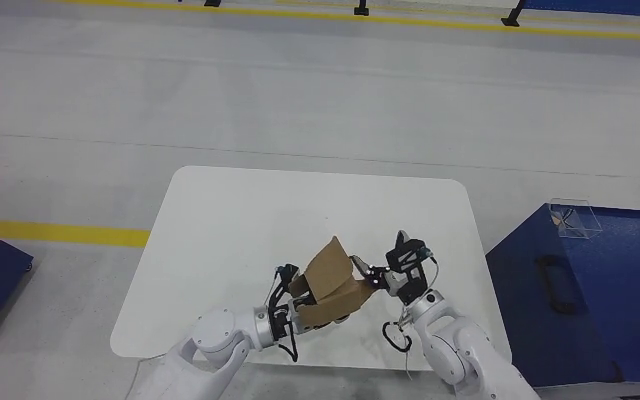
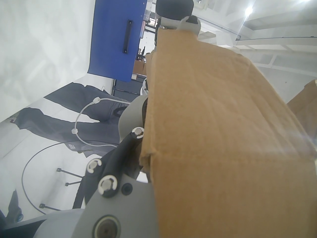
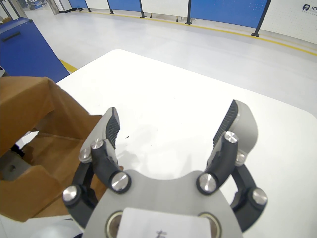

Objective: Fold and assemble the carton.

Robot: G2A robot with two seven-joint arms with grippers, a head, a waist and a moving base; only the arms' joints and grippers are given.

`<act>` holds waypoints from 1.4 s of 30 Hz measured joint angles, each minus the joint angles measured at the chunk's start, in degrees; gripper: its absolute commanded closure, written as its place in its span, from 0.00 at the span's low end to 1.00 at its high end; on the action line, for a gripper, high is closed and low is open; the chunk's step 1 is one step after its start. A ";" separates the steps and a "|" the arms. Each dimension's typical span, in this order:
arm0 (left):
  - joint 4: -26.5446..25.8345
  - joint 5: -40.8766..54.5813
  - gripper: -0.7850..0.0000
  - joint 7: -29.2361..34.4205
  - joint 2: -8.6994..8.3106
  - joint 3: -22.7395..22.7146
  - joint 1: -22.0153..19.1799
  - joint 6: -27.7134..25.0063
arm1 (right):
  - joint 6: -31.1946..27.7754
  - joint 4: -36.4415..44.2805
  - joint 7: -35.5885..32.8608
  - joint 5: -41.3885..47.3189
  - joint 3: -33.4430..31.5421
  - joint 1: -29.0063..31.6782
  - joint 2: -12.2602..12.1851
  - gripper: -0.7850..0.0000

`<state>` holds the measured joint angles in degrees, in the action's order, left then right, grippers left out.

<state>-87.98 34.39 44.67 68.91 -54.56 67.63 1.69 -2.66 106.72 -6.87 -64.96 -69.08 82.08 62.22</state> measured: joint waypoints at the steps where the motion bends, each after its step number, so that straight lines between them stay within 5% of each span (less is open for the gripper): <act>1: -0.07 -0.05 1.00 -0.04 -0.02 -0.15 0.06 0.06 | -0.16 0.37 -0.09 -0.15 -0.14 0.24 0.00 0.00; 32: 0.04 -0.01 1.00 1.31 0.38 -0.78 -0.68 1.80 | -1.33 3.52 -5.08 -1.51 -1.99 1.94 0.93 0.00; 42: 1.11 0.65 1.00 0.82 0.66 -0.81 -1.04 2.61 | 4.52 3.18 -2.86 -10.79 3.63 1.97 2.07 0.00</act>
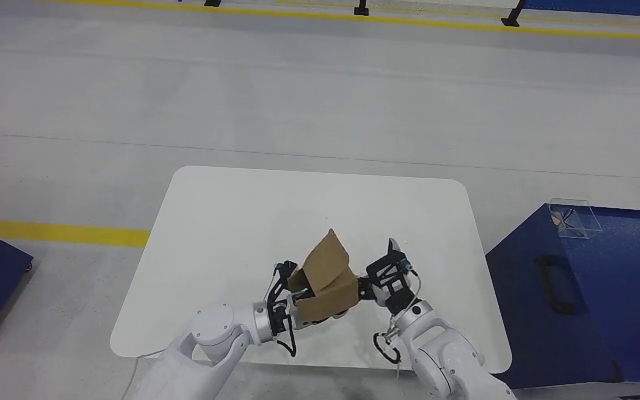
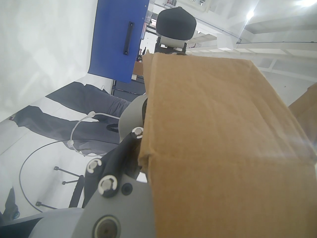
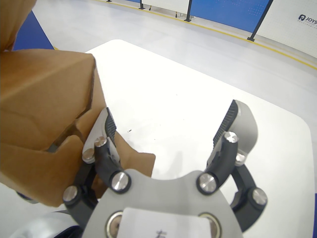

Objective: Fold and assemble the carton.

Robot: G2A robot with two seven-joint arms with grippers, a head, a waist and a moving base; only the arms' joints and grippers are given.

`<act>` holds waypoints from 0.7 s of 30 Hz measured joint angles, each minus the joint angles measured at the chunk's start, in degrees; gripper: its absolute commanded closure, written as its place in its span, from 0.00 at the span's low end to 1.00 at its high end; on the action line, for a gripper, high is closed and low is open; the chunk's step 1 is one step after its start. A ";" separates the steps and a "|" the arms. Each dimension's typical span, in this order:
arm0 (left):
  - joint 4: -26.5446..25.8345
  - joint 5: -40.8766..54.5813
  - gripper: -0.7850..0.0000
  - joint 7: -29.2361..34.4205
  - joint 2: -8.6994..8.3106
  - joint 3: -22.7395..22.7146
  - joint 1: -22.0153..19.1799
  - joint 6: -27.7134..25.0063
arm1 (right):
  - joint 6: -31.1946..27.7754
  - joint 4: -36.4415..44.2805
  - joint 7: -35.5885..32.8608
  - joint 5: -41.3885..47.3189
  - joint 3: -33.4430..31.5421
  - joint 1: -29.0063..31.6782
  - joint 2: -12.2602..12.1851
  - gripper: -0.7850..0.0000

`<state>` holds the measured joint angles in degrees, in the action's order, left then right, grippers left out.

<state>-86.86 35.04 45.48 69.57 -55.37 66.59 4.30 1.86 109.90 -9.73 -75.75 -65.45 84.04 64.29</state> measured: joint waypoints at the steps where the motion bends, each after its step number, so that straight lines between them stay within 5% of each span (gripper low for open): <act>1: 0.03 0.03 1.00 0.02 0.01 -0.03 0.00 0.04 | 0.19 -0.02 -0.01 -0.30 0.39 -0.04 0.10 0.00; 21: -0.41 -0.07 1.00 1.42 0.00 -1.04 0.72 -0.39 | -0.63 -0.41 -0.27 1.99 0.46 0.51 1.24 0.00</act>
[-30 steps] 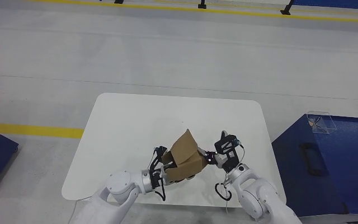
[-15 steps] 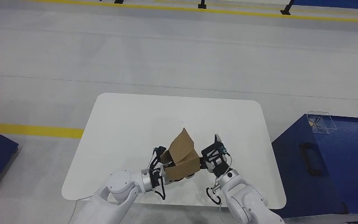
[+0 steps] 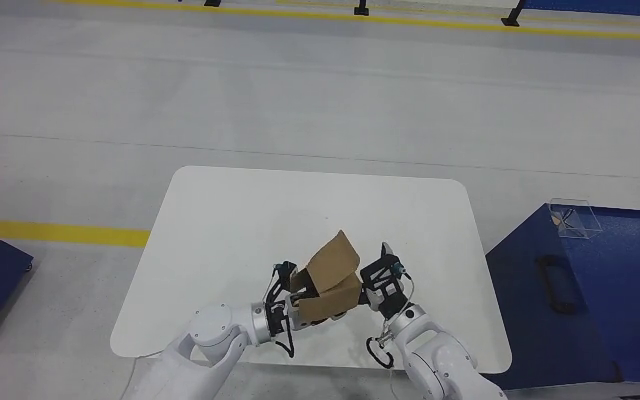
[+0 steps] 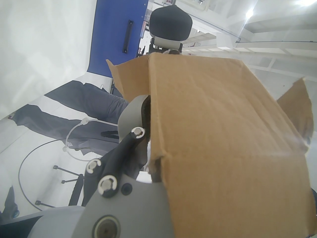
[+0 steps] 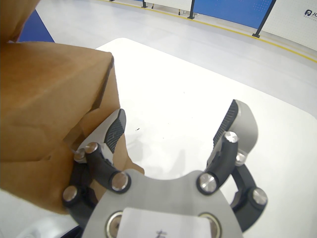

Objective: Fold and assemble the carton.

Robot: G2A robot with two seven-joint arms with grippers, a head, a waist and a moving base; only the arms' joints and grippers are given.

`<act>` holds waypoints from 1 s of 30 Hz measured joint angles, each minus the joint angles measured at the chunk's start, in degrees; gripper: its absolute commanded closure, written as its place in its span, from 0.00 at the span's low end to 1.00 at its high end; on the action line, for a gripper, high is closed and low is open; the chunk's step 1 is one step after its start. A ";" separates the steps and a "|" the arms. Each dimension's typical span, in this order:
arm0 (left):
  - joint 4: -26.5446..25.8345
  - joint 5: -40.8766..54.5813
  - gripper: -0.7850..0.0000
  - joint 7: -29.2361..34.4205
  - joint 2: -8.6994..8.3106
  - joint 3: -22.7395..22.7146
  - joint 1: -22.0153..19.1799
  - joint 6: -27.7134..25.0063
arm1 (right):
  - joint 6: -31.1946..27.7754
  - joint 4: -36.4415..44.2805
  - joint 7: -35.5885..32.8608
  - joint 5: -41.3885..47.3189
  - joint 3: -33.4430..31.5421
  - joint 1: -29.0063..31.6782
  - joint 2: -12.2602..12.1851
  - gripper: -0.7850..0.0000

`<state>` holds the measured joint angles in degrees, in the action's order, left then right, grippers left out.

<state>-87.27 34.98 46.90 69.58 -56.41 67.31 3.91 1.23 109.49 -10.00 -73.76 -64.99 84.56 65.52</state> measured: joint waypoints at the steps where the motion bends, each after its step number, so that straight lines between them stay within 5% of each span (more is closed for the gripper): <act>1: -0.02 0.00 1.00 0.11 -0.02 -0.10 0.09 -0.01 | -0.30 0.03 0.01 0.48 -0.07 0.07 0.04 0.00; 10: 0.45 -0.19 1.00 0.42 0.08 0.00 0.06 0.03 | -2.35 0.61 0.92 2.68 -1.44 0.93 0.22 0.00; 19: 0.01 0.17 1.00 0.85 0.01 -0.85 0.41 -0.60 | -3.19 -0.70 -1.57 8.97 -9.38 0.95 -0.15 0.00; 30: 0.05 0.67 1.00 1.28 0.03 -1.38 0.60 -0.83 | -13.42 -6.01 -11.15 15.32 -10.80 0.94 -0.58 0.00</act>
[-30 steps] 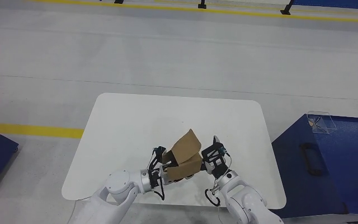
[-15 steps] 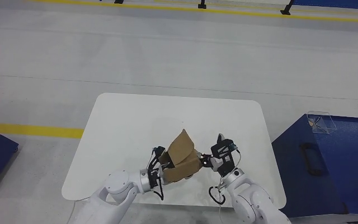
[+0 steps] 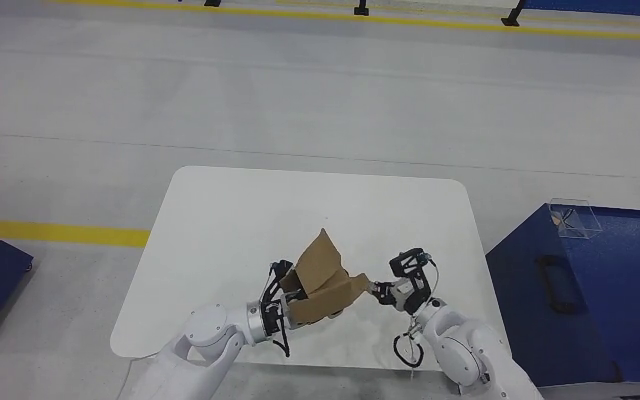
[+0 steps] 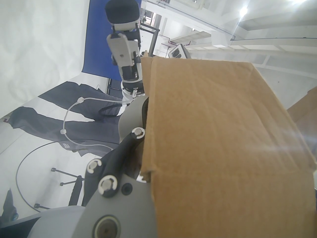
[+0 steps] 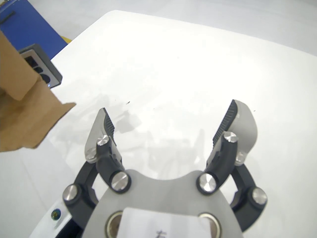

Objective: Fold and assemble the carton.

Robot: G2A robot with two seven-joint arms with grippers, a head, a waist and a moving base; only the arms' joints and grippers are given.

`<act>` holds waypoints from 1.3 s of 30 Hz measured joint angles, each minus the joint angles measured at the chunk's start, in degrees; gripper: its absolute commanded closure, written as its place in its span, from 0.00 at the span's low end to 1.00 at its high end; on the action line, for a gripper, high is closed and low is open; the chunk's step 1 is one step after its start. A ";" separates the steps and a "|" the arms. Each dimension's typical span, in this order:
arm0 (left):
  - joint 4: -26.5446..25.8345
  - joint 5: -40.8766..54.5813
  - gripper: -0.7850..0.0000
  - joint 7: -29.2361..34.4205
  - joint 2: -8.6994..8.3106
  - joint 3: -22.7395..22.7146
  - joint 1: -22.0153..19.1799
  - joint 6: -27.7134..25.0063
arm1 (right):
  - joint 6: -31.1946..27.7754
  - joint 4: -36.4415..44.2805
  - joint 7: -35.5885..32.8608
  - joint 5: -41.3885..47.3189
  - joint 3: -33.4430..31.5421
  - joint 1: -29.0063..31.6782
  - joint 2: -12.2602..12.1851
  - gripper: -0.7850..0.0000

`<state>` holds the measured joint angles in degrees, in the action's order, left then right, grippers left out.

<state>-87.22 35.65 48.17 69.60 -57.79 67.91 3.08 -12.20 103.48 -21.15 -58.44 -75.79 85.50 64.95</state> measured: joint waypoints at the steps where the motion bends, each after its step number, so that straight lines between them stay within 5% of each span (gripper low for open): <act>1: -0.01 0.04 1.00 -0.03 0.01 -0.01 0.01 0.01 | -1.07 -0.05 -0.66 1.08 -0.10 0.15 -0.04 0.00; 14: -0.46 -0.60 1.00 0.09 0.15 0.57 0.21 0.43 | -13.15 1.38 -10.13 22.47 -6.30 0.59 -1.13 0.00; 39: -0.35 -1.73 1.00 0.82 0.39 1.63 0.18 0.71 | -13.22 3.86 -9.27 25.72 -6.37 -0.29 -1.65 0.00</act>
<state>-87.57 33.92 48.99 70.00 -56.16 68.09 3.79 -25.42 107.35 -30.42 -32.72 -82.16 85.21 63.30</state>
